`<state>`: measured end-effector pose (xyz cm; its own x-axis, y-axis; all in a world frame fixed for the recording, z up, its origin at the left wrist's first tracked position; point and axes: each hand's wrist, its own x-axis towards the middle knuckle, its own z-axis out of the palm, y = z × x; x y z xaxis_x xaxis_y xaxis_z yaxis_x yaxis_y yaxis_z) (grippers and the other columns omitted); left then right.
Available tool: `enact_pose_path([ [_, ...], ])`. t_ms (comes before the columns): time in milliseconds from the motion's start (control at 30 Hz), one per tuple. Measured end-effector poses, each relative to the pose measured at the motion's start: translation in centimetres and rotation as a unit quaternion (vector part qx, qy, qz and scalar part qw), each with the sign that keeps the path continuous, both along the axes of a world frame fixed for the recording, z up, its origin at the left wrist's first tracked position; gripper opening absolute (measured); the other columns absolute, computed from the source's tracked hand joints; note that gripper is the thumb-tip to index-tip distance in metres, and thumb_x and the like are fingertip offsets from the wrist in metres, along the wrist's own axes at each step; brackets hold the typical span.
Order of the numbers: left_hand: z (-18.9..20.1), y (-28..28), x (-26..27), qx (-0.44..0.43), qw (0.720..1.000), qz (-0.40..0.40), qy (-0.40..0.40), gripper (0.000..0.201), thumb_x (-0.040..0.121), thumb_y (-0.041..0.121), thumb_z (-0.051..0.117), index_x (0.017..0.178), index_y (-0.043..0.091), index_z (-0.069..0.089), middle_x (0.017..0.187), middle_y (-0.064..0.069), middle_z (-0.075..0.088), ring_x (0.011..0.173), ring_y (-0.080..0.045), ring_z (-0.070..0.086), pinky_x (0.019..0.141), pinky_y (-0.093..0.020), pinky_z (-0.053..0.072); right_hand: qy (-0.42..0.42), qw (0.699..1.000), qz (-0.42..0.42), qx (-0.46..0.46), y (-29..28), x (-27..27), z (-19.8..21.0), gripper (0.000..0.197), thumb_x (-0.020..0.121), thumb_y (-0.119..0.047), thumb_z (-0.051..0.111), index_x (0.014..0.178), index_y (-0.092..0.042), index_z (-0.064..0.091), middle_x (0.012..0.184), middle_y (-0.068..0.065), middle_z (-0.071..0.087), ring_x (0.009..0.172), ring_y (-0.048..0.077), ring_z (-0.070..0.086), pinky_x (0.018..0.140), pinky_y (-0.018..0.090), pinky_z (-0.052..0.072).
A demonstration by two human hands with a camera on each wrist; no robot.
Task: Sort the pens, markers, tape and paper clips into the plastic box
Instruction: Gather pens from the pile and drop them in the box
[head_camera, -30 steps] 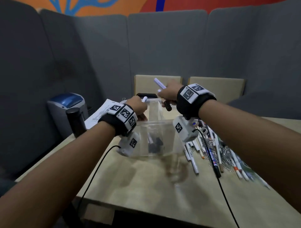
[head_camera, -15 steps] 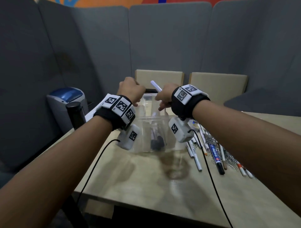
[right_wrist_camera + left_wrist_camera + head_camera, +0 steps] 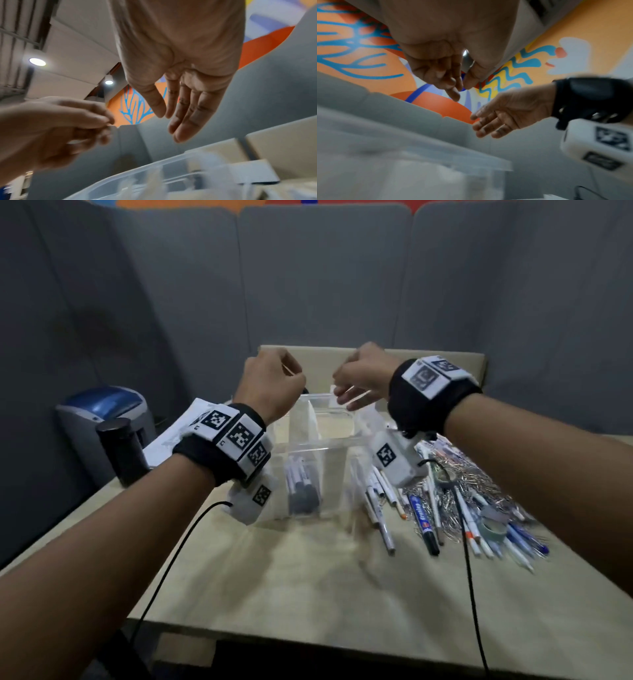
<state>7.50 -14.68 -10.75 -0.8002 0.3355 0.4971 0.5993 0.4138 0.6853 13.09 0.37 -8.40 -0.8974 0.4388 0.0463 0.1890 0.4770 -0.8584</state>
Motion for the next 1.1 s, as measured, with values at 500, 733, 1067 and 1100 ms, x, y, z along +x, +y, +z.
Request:
enact_pose_path([
  [500,-8.4,14.0,9.1,-0.341,0.897,-0.282,-0.019,0.026,0.090,0.018,0.056,0.072,0.001,0.064,0.071,-0.010,0.067,0.056,-0.012,0.060,0.050,-0.020,0.050,-0.097,0.953,-0.268,0.103,20.0,17.5,-8.9,0.013,0.078,-0.002,0.058,0.078,0.002,0.071,0.072,0.021,0.071,0.057,0.027,0.063,0.059,0.042,0.059],
  [733,-13.0,16.7,11.0,-0.483,0.853,-0.191,-0.044,0.028,0.091,0.035,0.057,0.093,0.007,0.055,0.086,-0.008,0.057,0.079,-0.023,0.056,0.055,-0.023,0.040,-0.141,0.927,-0.330,0.112,24.3,22.5,-11.5,0.019,0.083,-0.007,0.058,0.080,0.006,0.071,0.075,0.022,0.071,0.072,0.034,0.072,0.059,0.043,0.061],
  [1067,-9.4,19.8,8.9,-0.431,0.866,-0.223,-0.119,0.027,0.085,0.029,0.060,0.080,0.004,0.051,0.077,-0.014,0.064,0.061,-0.025,0.059,0.057,-0.030,0.049,-0.193,0.919,-0.301,0.168,28.6,21.5,-12.4,0.024,0.082,-0.008,0.050,0.087,0.003,0.070,0.083,0.023,0.070,0.070,0.035,0.067,0.068,0.047,0.059],
  [1100,-8.8,20.4,8.6,-0.424,0.872,-0.221,-0.105,0.033,0.086,0.033,0.060,0.070,0.006,0.048,0.070,-0.012,0.060,0.055,-0.021,0.053,0.054,-0.028,0.046,-0.187,0.921,-0.298,0.169,29.0,20.8,-12.3,0.024,0.082,-0.008,0.050,0.086,0.005,0.070,0.084,0.026,0.070,0.067,0.033,0.067,0.068,0.048,0.059],
])
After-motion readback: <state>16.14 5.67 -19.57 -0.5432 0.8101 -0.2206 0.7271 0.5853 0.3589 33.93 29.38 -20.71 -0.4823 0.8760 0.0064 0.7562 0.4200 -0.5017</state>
